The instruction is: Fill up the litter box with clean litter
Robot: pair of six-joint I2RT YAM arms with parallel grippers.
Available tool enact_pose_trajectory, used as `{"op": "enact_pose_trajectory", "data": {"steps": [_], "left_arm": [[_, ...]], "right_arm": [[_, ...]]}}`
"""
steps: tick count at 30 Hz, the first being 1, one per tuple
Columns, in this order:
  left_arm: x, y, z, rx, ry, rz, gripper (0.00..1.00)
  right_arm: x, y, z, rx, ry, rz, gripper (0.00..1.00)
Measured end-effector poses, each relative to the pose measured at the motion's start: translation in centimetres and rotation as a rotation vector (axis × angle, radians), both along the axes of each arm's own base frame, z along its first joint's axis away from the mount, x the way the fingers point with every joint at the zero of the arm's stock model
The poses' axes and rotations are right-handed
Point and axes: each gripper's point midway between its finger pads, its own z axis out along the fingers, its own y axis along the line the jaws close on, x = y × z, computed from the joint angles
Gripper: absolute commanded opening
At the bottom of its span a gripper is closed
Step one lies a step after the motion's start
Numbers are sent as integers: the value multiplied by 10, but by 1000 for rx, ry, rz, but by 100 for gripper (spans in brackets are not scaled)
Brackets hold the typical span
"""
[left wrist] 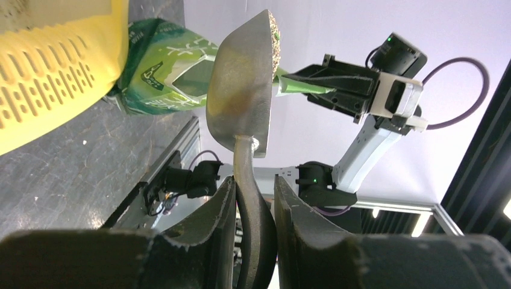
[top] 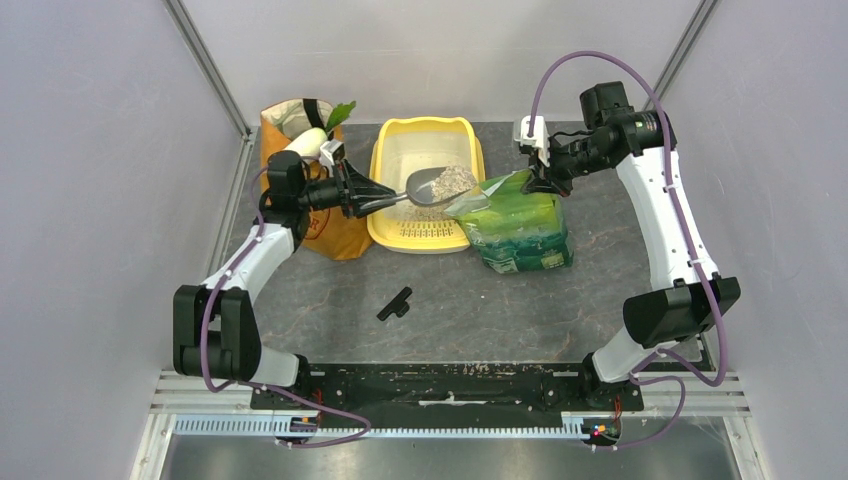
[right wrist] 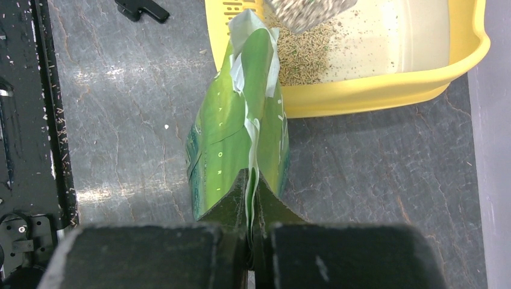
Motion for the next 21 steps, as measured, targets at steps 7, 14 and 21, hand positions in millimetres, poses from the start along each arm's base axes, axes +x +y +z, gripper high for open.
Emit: {"op": "enact_pose_trajectory", "data": {"steps": [7, 14, 21], "left_arm": [[25, 24, 8, 29, 13, 123, 2], [50, 40, 18, 196, 0, 268, 2], [68, 58, 19, 419, -15, 371, 2]], "right_arm": [[1, 0, 0, -1, 0, -5, 0], [3, -2, -1, -11, -5, -10, 0], [5, -3, -1, -16, -9, -21, 0]]}}
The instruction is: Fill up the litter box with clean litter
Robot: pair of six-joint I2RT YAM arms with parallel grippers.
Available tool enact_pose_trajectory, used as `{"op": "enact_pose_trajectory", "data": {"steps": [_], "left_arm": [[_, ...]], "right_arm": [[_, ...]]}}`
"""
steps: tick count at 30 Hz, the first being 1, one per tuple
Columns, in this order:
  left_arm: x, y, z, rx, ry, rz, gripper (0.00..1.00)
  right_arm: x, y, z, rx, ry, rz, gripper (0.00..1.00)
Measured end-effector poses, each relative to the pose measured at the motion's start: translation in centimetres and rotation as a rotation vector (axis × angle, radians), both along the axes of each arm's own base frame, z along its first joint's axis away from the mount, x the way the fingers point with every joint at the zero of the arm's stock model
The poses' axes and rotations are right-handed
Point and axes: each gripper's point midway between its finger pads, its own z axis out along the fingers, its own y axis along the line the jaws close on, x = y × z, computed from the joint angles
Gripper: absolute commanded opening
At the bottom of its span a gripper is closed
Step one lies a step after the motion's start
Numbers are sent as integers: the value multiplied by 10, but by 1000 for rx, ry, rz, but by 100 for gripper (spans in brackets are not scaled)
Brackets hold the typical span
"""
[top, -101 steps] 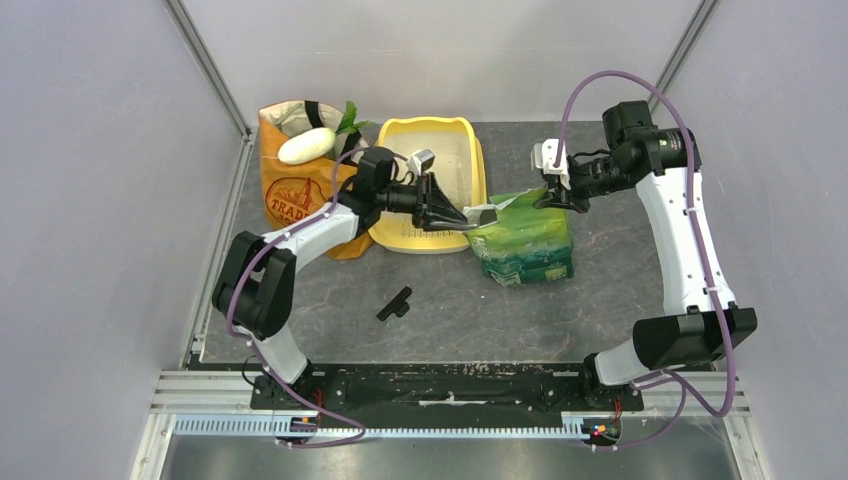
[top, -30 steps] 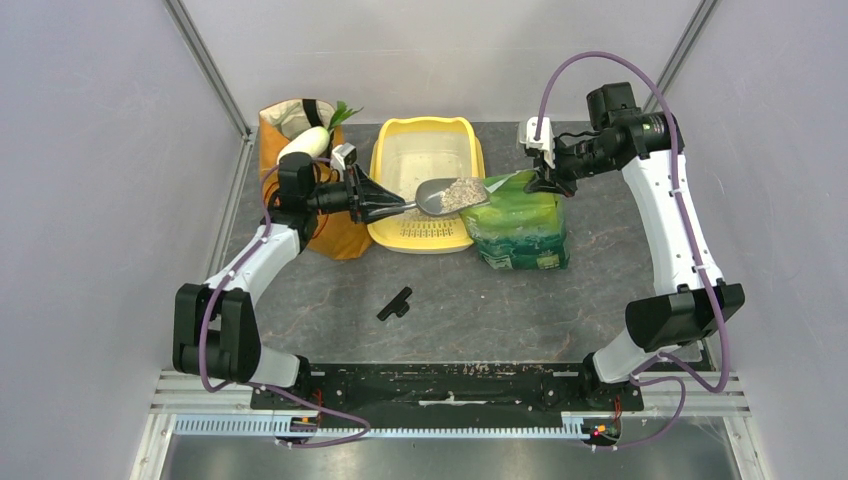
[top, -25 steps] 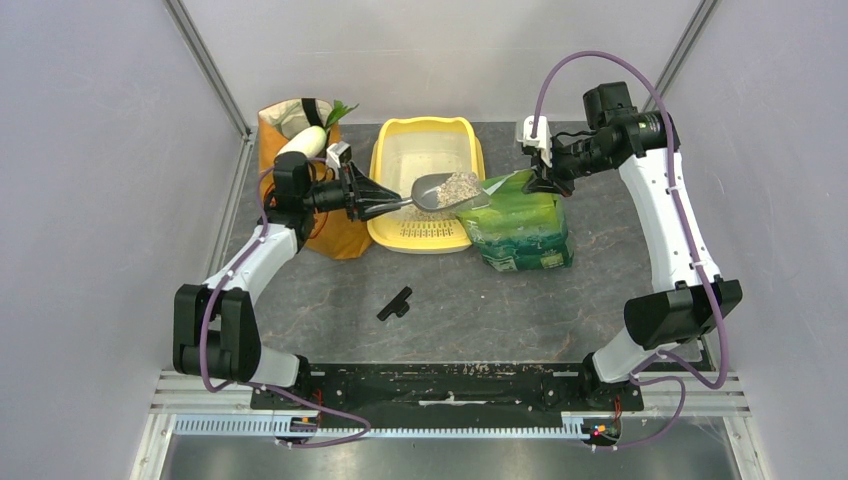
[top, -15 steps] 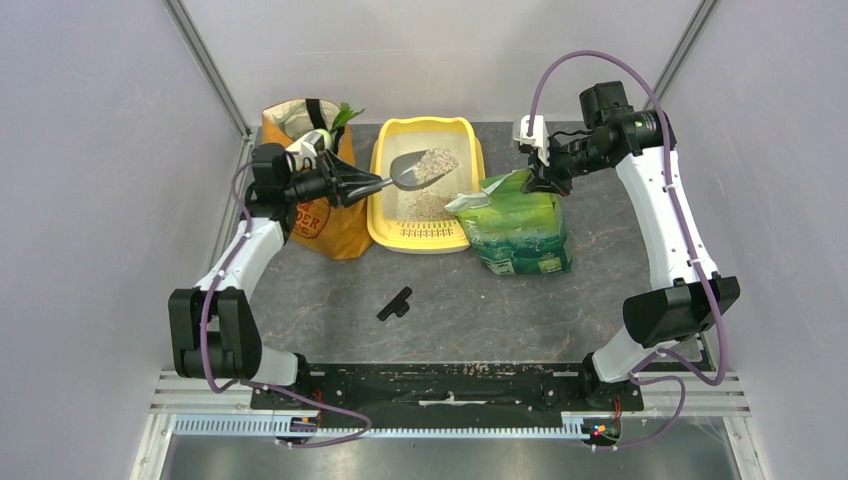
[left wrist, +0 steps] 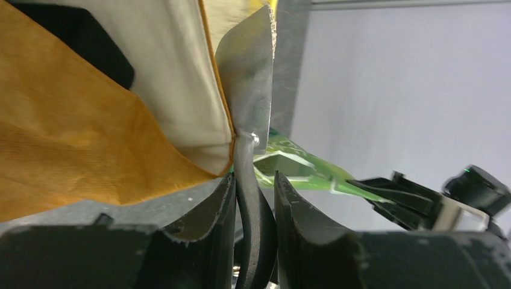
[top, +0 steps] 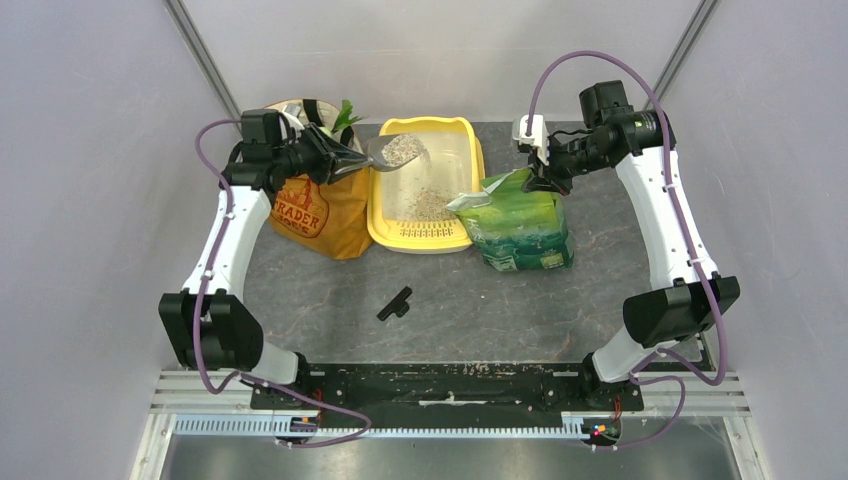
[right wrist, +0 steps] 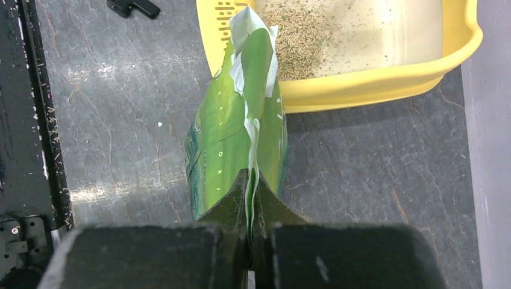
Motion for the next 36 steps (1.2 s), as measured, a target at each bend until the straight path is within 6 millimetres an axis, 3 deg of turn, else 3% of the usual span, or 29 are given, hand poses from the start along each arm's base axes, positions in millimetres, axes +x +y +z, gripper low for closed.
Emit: {"op": "enact_pose_trajectory", "data": {"steps": [4, 11, 21, 28, 33, 36], "left_arm": [[1, 0, -5, 146, -13, -5, 2], [-11, -28, -8, 483, -151, -131, 2], [-15, -65, -49, 944, -305, -364, 2], [-6, -71, -57, 1191, -401, -455, 2], [0, -67, -49, 1284, -447, -477, 2], [1, -70, -40, 1282, -478, -487, 2]], "right_arm": [[1, -2, 0, 2, 2, -12, 0], [8, -18, 0, 8, 16, -77, 0], [13, -60, -6, 8, 42, -243, 0], [47, -95, -2, 12, 5, -449, 0], [74, -118, -4, 28, -17, -571, 0], [81, -133, -17, 33, -16, -618, 0]]}}
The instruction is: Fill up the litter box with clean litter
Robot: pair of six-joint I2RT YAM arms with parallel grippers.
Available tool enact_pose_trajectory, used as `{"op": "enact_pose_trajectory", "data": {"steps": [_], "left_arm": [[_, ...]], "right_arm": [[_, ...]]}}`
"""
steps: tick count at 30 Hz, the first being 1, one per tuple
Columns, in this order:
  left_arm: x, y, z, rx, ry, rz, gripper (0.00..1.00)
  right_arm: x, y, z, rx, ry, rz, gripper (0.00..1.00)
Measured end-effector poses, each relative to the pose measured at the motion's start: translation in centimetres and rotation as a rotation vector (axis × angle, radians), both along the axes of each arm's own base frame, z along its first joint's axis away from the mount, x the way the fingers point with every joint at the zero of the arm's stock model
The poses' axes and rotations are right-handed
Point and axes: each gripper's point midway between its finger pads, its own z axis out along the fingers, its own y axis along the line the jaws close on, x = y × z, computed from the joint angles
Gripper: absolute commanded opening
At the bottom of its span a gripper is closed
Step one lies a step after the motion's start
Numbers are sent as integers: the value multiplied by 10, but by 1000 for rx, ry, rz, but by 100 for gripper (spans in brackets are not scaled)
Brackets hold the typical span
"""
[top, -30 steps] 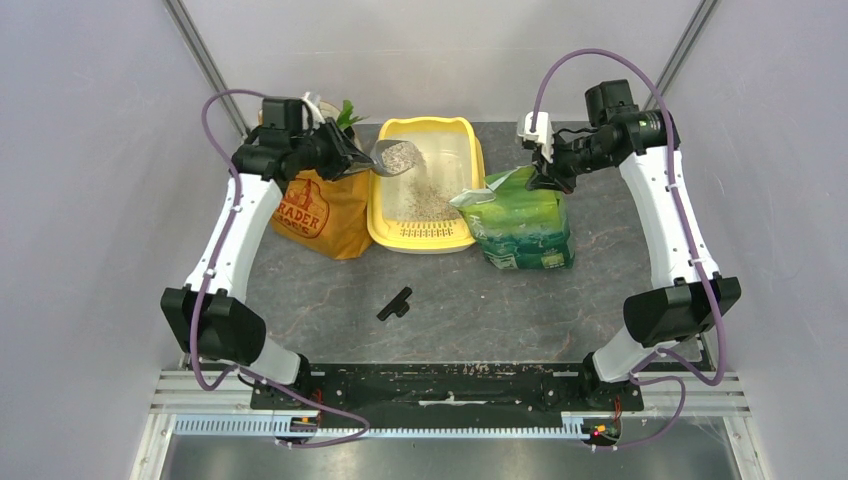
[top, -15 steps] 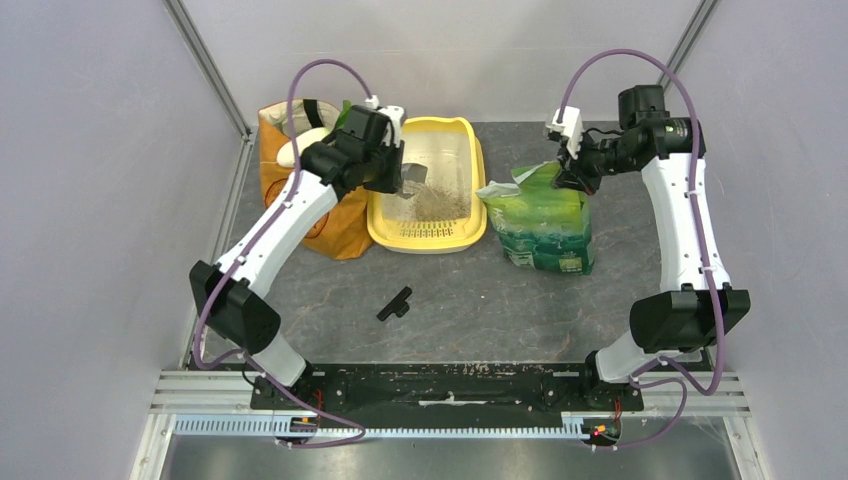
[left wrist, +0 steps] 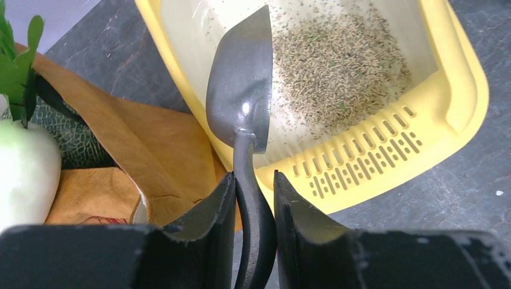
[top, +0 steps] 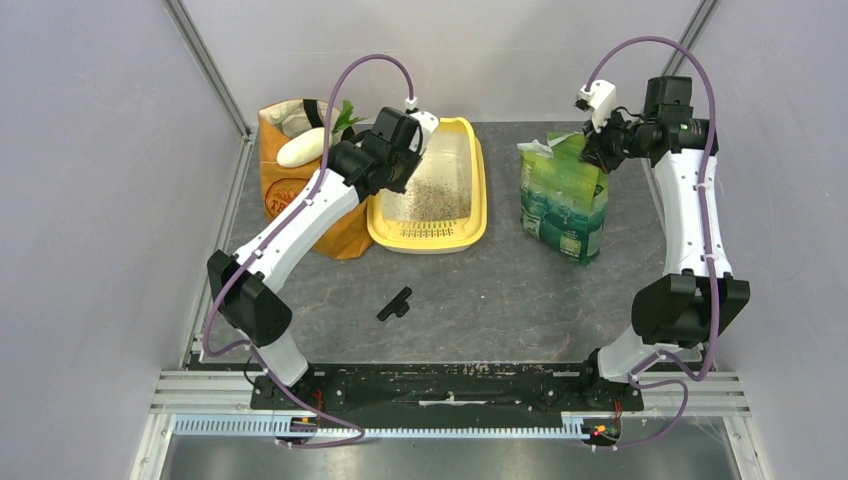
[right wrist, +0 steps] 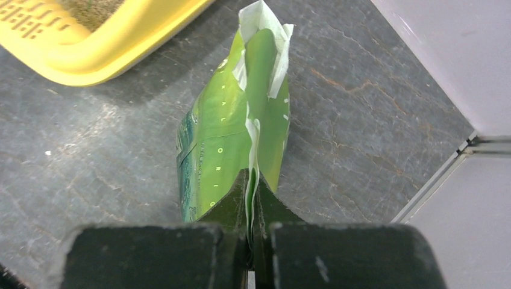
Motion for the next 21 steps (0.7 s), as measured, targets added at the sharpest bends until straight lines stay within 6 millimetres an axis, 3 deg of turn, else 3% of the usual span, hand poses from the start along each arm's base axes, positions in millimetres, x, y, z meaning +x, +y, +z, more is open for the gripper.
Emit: {"op": "enact_pose_trajectory", "data": {"steps": [2, 5, 8, 10, 14, 21], "left_arm": [[-3, -3, 3, -17, 5, -24, 2], [-14, -8, 2, -42, 43, -68, 2], [-27, -13, 0, -72, 95, -118, 2], [-35, -15, 0, -95, 128, -147, 2], [-47, -15, -1, -133, 177, -186, 2], [-59, 0, 8, -275, 272, -236, 2]], "right_arm": [[-5, -12, -19, 10, 29, -29, 0], [-19, -30, -46, 38, 85, -71, 11], [-29, -36, -60, 68, 120, -80, 25], [-32, -33, -60, 79, 120, -67, 33], [-36, -28, -54, 88, 109, -53, 59], [-35, -32, -43, 101, 93, -75, 83]]}}
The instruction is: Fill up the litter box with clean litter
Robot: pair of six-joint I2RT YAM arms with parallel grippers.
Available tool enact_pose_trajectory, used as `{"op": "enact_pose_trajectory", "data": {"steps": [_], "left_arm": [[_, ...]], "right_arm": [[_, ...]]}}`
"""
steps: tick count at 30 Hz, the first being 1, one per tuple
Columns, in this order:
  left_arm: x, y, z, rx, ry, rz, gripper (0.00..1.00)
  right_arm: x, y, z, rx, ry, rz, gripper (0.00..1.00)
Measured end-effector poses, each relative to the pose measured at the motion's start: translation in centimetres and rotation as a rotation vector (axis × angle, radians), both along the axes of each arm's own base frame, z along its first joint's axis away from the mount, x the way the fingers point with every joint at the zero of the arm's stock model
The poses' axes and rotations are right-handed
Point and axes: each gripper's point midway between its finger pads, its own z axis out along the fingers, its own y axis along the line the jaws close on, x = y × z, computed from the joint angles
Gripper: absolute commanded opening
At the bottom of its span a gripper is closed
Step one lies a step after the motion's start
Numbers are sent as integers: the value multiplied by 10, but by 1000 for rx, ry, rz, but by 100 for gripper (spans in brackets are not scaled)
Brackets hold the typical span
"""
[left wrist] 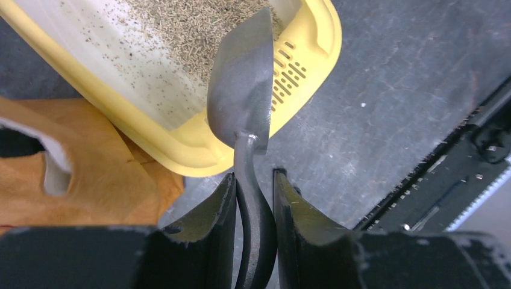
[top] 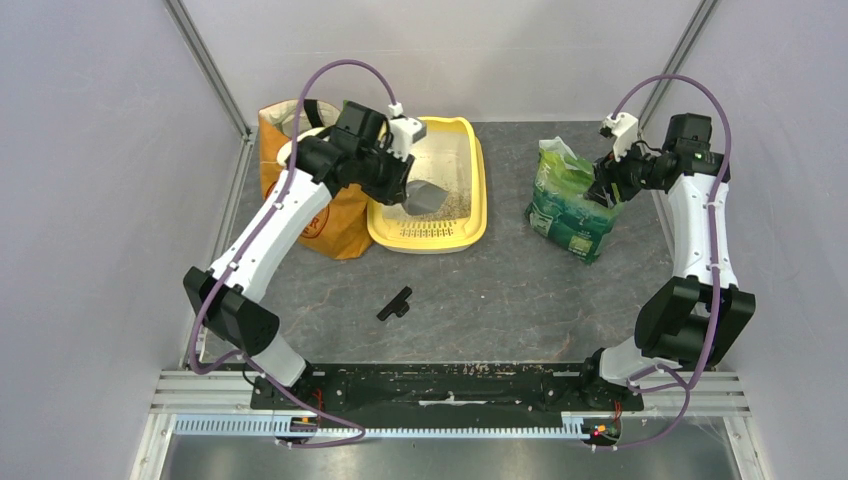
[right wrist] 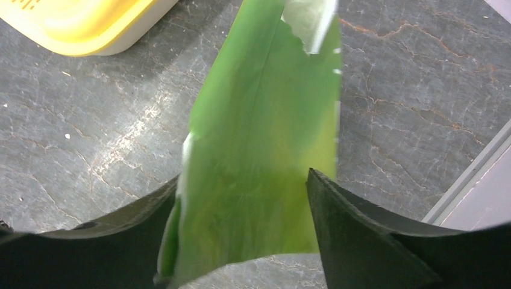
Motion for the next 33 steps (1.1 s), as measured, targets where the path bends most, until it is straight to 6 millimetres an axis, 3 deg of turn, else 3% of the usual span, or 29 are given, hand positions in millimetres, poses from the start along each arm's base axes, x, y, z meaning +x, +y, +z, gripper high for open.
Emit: {"op": "enact_pose_trajectory", "data": {"steps": [5, 9, 12, 17, 22, 26, 30, 33], "left_arm": [[-17, 17, 21, -126, 49, -43, 2], [-42, 30, 32, -242, 127, -89, 2], [-60, 50, 29, -294, 204, -82, 2], [-85, 101, 9, -294, 307, -5, 2], [-100, 163, -23, -234, 324, 143, 2], [-118, 188, -47, -186, 370, 181, 2], [-119, 213, -69, -214, 437, 222, 2], [-109, 242, -95, -268, 521, 289, 2]], "right_arm": [[4, -1, 11, 9, -20, -17, 95], [6, -1, 16, 14, -29, -28, 97], [8, -1, 21, 19, -38, -37, 97], [13, -1, 39, 35, -70, -52, 97], [19, 3, 75, 61, -149, -61, 97], [14, 10, 96, 74, -193, -56, 97], [4, 22, 111, 78, -225, -37, 97], [-6, 34, 122, 79, -252, -10, 97]]}}
